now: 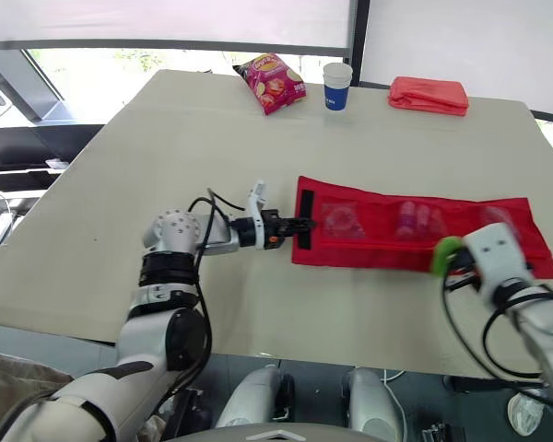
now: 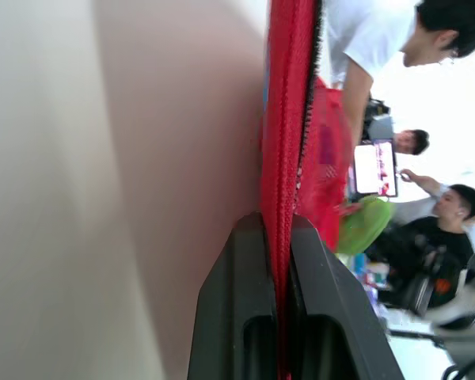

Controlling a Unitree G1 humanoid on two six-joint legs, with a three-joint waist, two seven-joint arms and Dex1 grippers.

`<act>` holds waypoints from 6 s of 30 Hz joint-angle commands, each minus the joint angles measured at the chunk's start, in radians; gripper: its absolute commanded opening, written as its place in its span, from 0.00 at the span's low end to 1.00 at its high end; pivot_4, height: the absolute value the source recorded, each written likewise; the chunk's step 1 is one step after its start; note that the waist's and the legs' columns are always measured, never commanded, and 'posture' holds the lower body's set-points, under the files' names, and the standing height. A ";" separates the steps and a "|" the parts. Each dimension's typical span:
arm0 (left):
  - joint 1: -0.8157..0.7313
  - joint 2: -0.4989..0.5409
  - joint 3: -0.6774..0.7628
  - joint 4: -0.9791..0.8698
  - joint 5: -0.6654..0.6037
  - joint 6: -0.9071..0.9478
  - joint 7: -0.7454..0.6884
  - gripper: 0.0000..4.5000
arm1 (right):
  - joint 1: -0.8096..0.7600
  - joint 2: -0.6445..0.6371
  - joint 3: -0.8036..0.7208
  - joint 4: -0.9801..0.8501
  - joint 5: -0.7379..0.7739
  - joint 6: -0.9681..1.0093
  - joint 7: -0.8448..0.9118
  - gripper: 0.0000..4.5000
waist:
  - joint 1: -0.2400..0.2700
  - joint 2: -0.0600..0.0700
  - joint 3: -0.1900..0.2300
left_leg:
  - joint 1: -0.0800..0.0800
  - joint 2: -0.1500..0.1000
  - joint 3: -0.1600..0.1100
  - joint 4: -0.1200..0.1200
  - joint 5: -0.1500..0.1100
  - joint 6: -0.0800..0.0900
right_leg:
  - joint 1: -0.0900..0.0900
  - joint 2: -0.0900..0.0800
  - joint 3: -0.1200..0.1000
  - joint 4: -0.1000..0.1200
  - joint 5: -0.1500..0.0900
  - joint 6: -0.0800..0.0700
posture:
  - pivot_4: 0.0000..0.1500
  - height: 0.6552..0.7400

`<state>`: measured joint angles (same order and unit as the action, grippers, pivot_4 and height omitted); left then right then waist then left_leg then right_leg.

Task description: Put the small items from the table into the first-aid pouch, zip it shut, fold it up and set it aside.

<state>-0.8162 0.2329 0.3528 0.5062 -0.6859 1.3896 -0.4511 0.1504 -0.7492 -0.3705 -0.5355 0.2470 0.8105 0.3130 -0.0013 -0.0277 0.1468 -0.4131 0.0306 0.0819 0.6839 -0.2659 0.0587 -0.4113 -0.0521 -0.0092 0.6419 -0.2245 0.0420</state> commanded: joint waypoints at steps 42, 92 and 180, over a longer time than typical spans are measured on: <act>0.220 0.226 -0.259 -0.555 0.063 -0.623 -0.447 0.90 | 0.296 -0.147 -0.178 0.122 0.052 -0.275 0.546 0.00 | 0.016 0.003 -0.002 | -0.001 0.000 -0.001 -0.002 -0.002 0.004 | 0.000 -0.001 -0.001 -0.003 -0.002 -0.003 | 1.00 1.00; 0.306 0.335 -0.363 -0.808 -0.059 -0.763 -0.744 0.91 | -0.122 0.200 -0.441 0.333 0.498 0.449 0.162 0.85 | 0.010 0.007 -0.002 | 0.000 0.003 0.001 0.000 -0.003 0.006 | 0.001 0.004 0.004 -0.002 -0.001 0.000 | 1.00 1.00; 0.401 0.332 -0.202 -0.540 -0.069 -0.402 -0.201 0.91 | -0.070 -0.052 -0.160 -0.282 0.643 -0.211 0.458 0.99 | 0.017 0.006 0.000 | -0.001 0.005 0.003 -0.002 -0.004 0.007 | 0.000 0.003 0.002 -0.006 -0.001 -0.002 | 1.00 1.00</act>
<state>-0.3804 0.5834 0.1461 -0.0441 -0.7626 0.9507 -0.7093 0.0714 -0.7848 -0.4831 -0.7784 0.8839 0.6419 0.7339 0.0156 -0.0216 0.1463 -0.4147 0.0361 0.0842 0.6821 -0.2696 0.0655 -0.4110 -0.0490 -0.0076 0.6356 -0.2250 0.0408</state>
